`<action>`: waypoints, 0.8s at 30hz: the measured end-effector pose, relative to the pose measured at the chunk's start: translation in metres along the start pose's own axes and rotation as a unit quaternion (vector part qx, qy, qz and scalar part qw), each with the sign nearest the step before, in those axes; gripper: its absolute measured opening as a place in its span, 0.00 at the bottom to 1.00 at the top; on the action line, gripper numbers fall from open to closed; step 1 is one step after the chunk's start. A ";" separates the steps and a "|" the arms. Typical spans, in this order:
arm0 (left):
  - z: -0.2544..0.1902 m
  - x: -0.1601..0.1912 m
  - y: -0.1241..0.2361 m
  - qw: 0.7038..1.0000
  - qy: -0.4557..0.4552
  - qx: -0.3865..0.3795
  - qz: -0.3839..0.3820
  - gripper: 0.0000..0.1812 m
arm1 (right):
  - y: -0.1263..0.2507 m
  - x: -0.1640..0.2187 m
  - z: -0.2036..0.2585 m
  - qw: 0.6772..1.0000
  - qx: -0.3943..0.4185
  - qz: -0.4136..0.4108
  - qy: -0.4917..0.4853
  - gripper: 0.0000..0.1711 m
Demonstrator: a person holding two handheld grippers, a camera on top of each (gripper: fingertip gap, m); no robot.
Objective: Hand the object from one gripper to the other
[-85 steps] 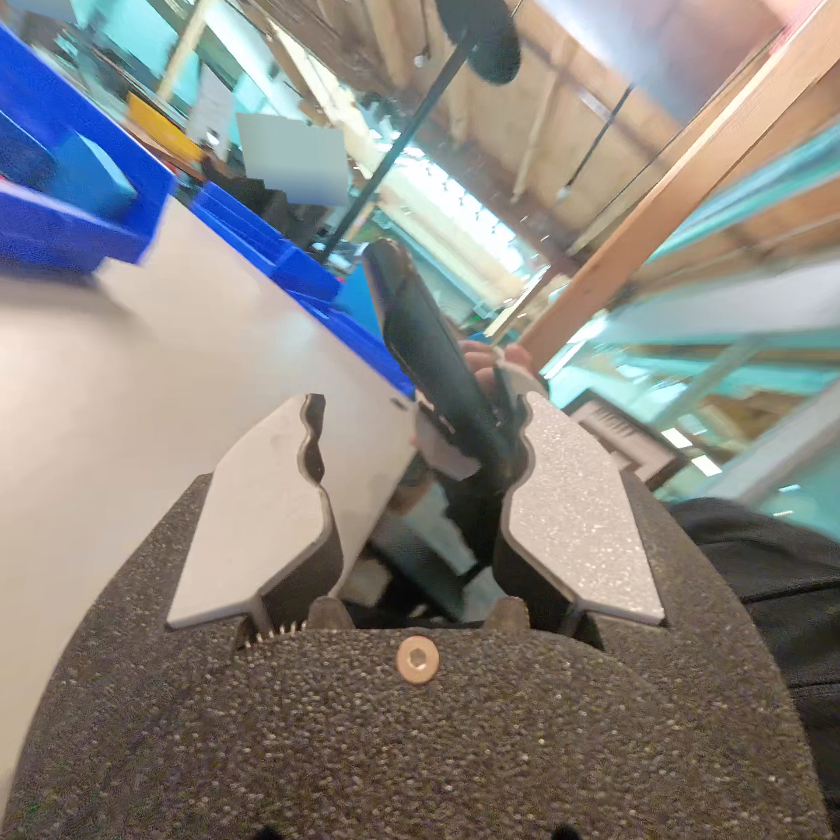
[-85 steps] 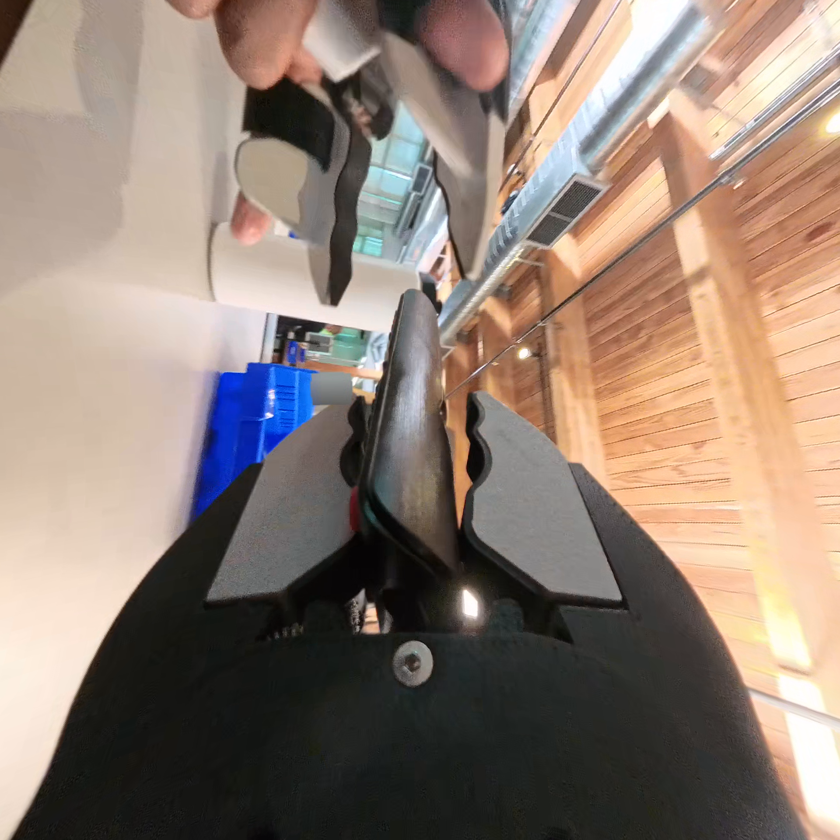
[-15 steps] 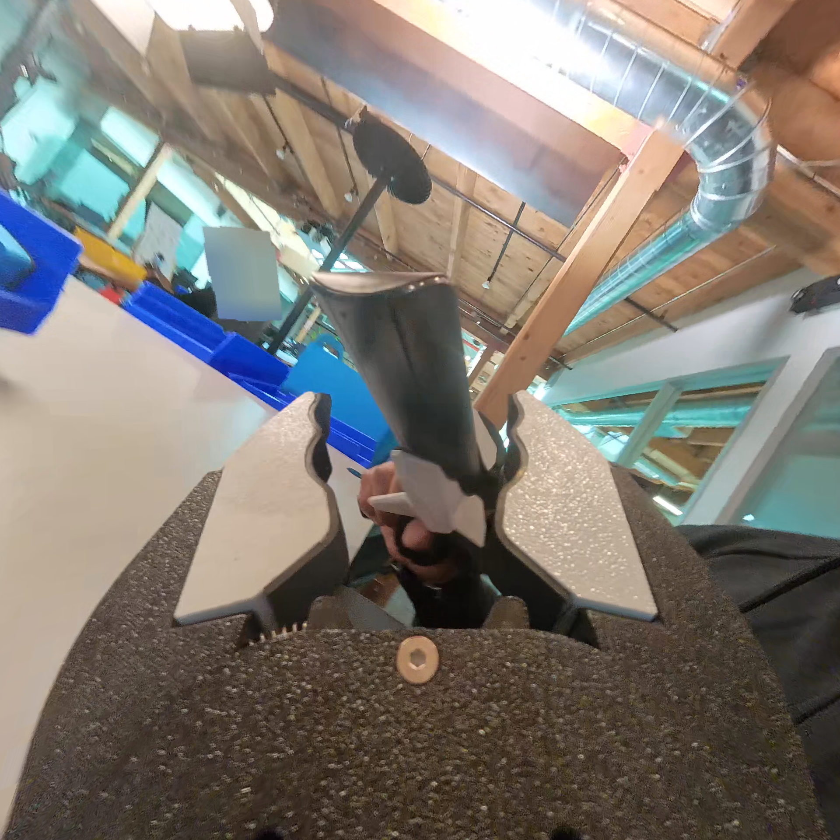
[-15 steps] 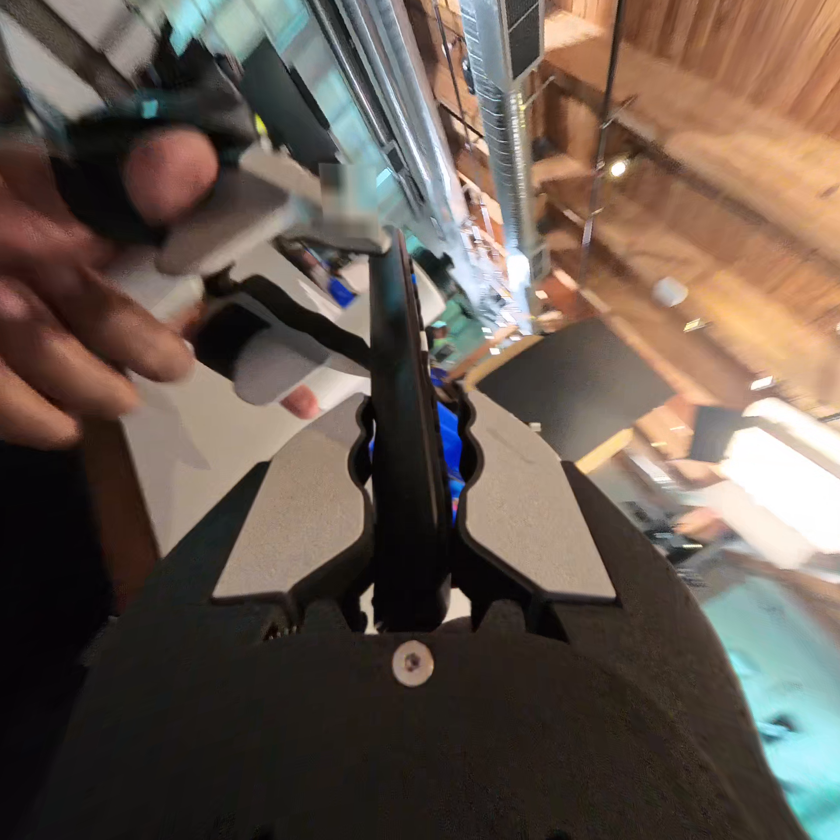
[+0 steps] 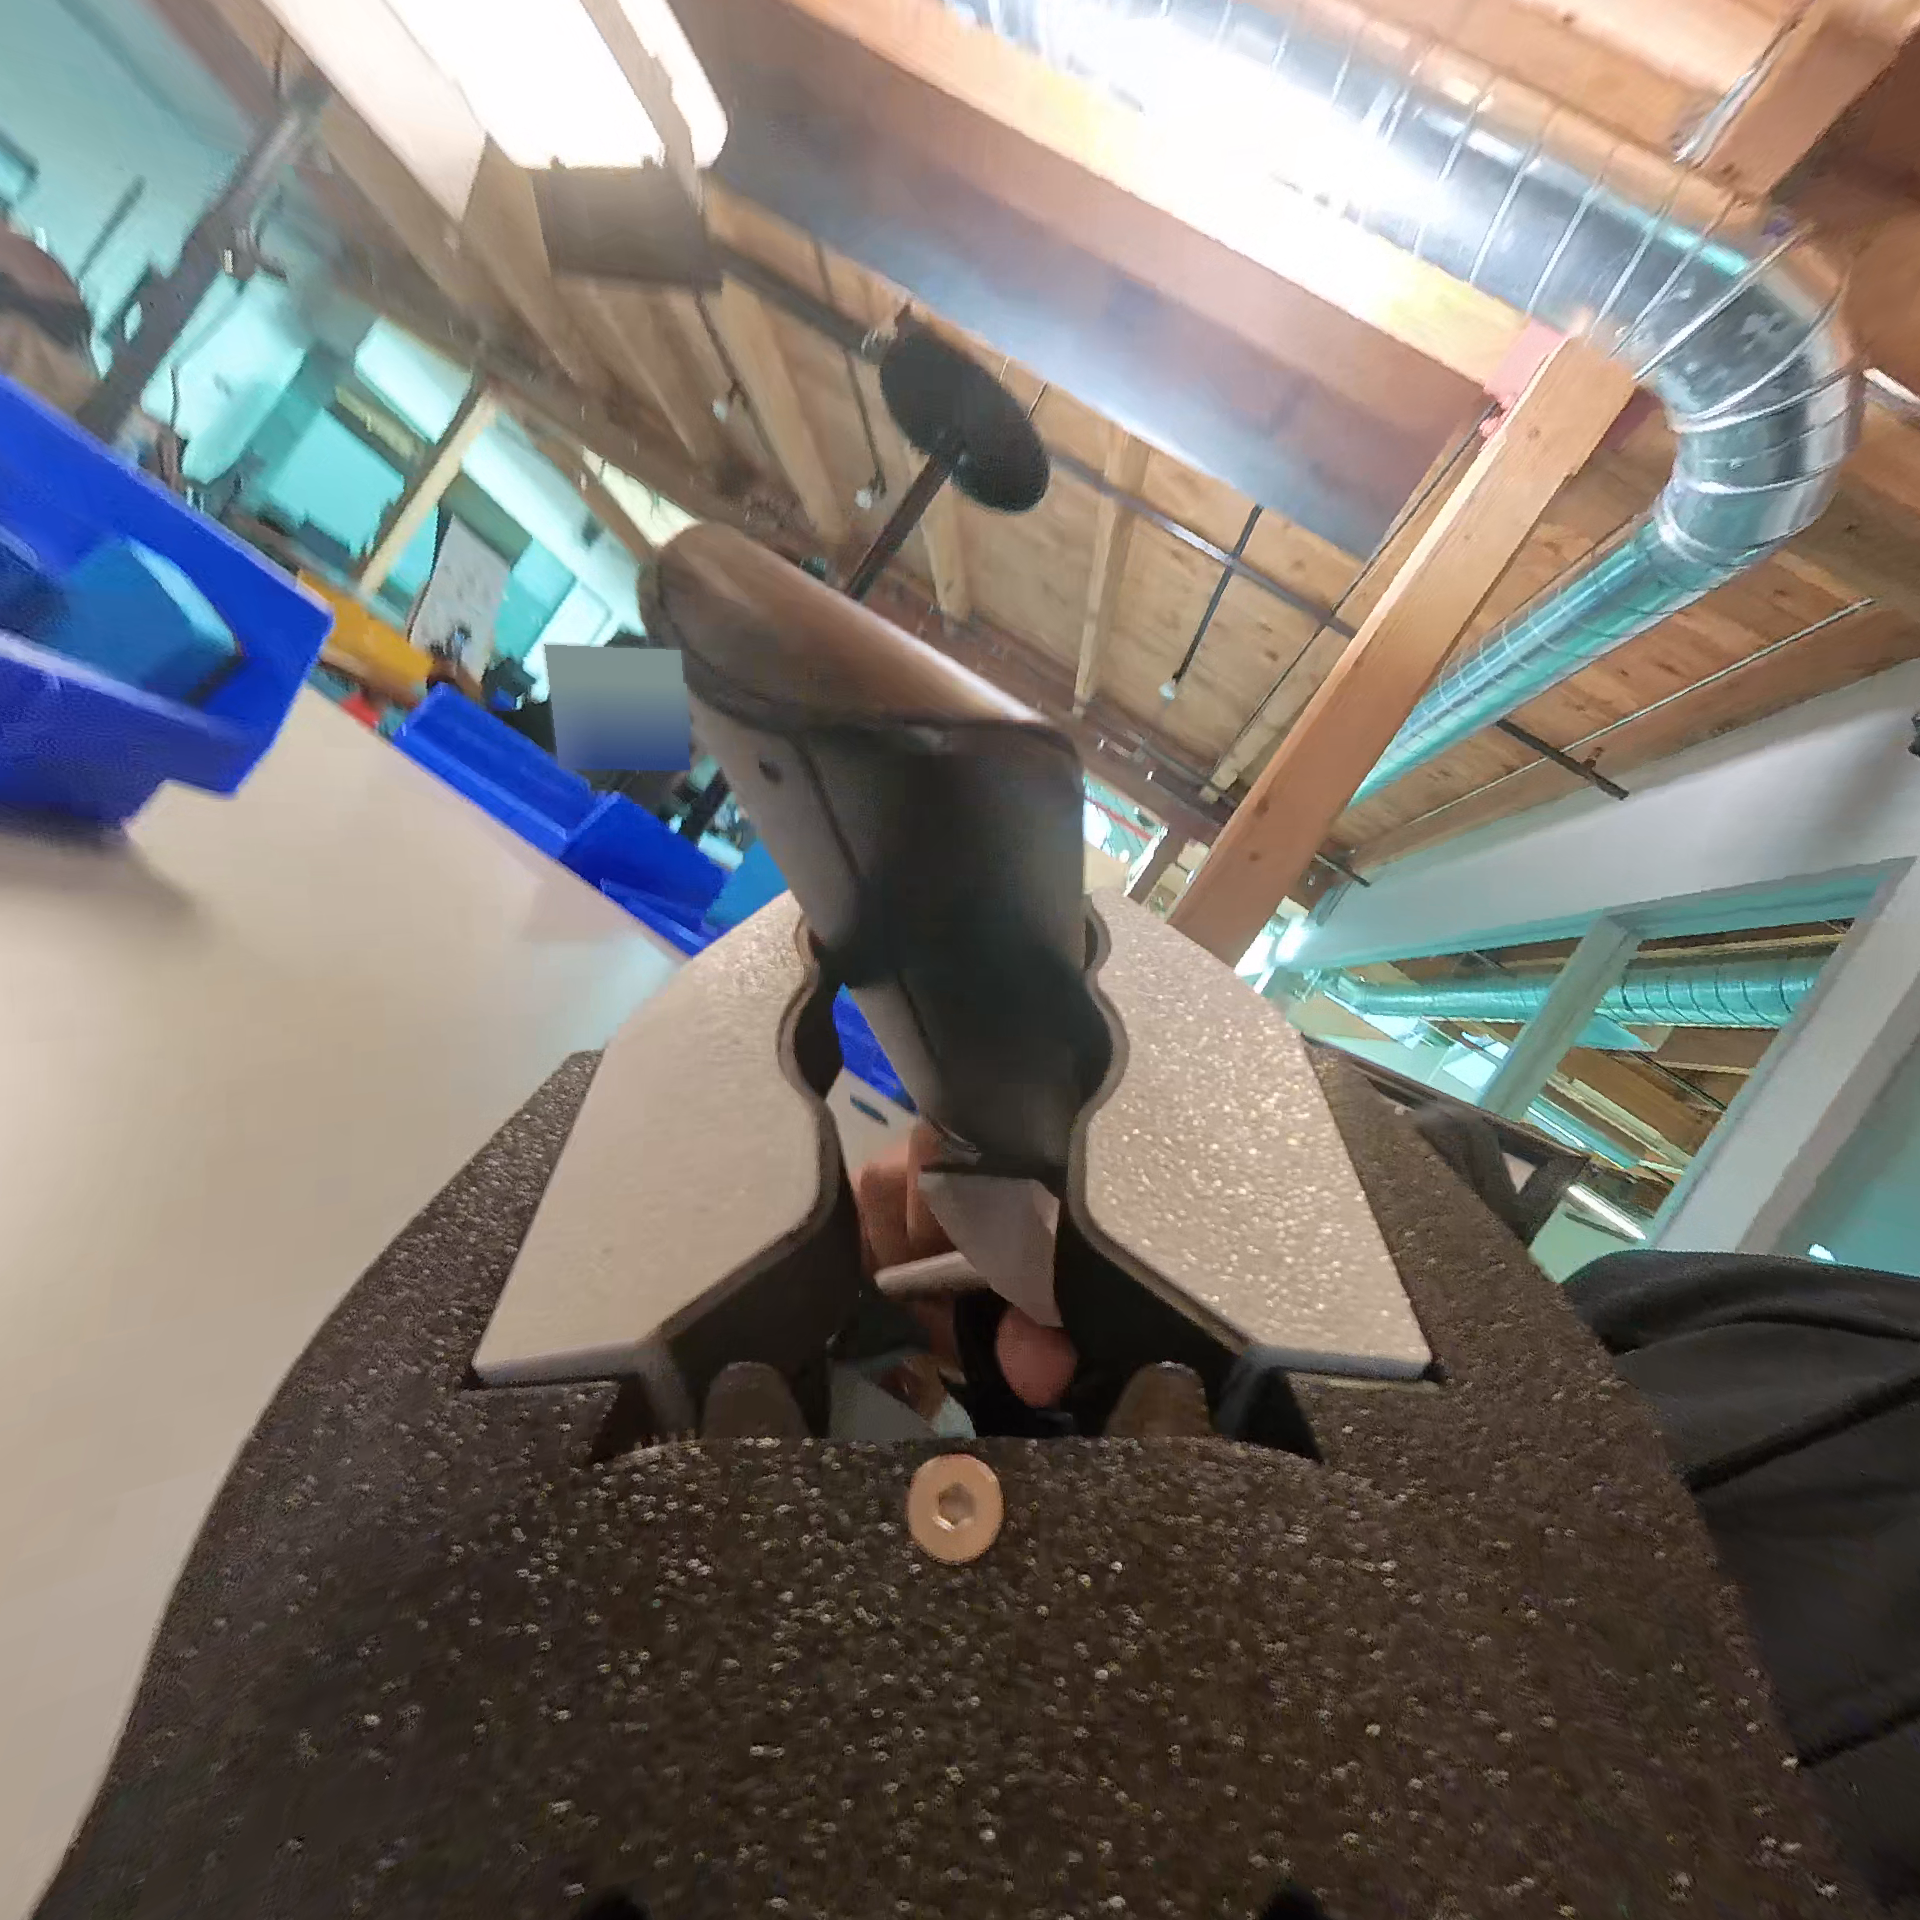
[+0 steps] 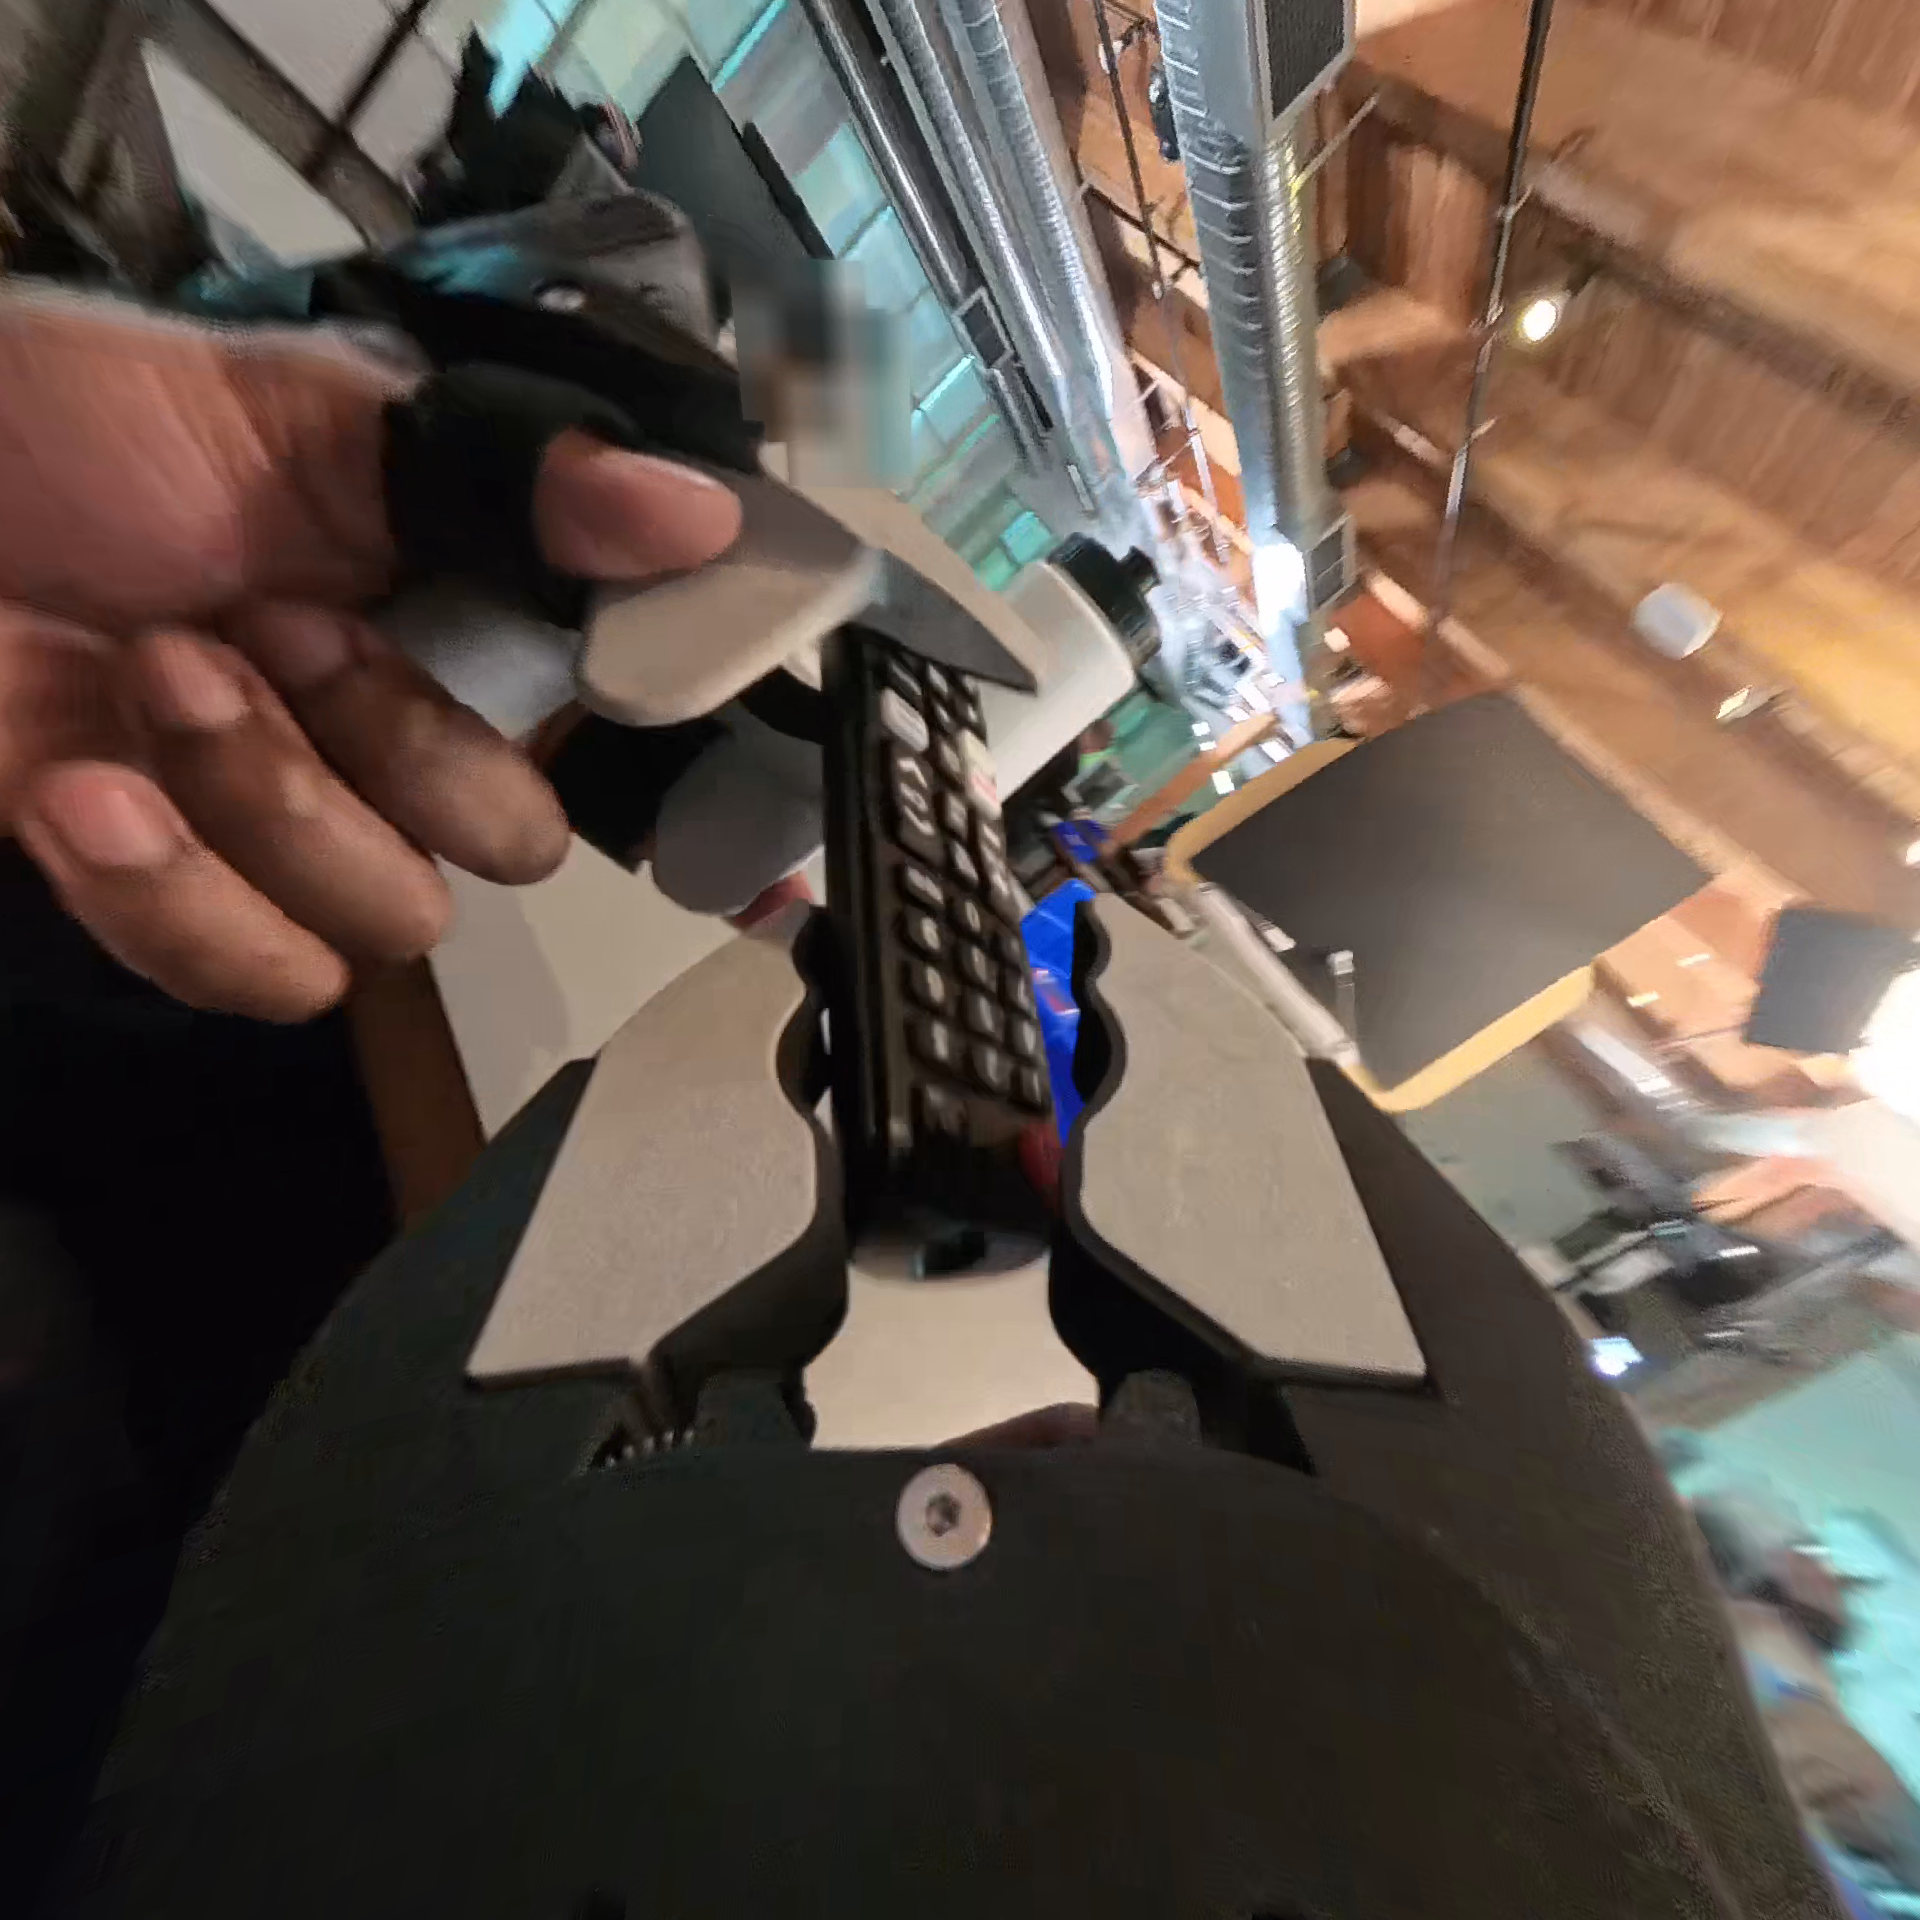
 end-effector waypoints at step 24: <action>-0.021 0.015 0.007 0.972 -0.208 0.111 -0.014 0.26 | 0.004 -0.004 -0.003 0.752 -0.277 -0.183 -0.569 0.16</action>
Point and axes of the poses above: each gripper's, where its closed fingertips meet, y back along the fingers, x out of its underside, z = x × y across the jaws, the point moved 6 cm from there along y, back along the fingers, and after that the axes turned 13 degrees about y, right-handed, at the moved point
